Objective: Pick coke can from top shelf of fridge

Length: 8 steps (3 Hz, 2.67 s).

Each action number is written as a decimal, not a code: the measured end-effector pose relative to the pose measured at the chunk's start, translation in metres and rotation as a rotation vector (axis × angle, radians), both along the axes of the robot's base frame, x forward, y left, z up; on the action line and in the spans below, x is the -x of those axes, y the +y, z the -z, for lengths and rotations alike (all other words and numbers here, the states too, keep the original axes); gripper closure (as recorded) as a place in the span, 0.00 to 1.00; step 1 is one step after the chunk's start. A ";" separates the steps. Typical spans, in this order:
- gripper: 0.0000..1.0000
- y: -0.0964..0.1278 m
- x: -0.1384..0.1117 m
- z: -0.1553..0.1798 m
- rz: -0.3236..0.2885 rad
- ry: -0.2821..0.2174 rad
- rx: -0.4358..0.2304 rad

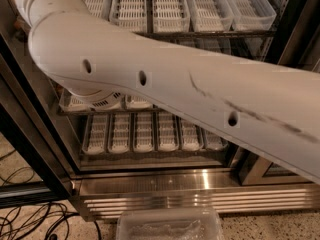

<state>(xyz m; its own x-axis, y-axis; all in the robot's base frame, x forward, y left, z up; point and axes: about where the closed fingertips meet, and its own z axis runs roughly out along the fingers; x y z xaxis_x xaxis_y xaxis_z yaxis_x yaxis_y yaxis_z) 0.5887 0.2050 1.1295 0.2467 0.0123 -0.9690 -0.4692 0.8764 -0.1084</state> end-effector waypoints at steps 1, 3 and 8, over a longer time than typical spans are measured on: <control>1.00 -0.049 -0.004 -0.005 0.013 0.050 0.014; 1.00 -0.134 -0.030 0.030 0.031 0.182 0.089; 1.00 -0.084 0.041 -0.020 -0.195 0.083 0.147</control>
Offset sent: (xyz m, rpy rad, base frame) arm -0.0273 -0.1055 -0.0922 -0.1501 0.6074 0.5411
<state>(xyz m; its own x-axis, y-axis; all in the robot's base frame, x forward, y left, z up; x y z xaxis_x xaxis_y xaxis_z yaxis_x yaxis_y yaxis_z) 0.5476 0.1214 1.1497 0.1731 -0.0909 -0.9807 -0.6406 0.7459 -0.1822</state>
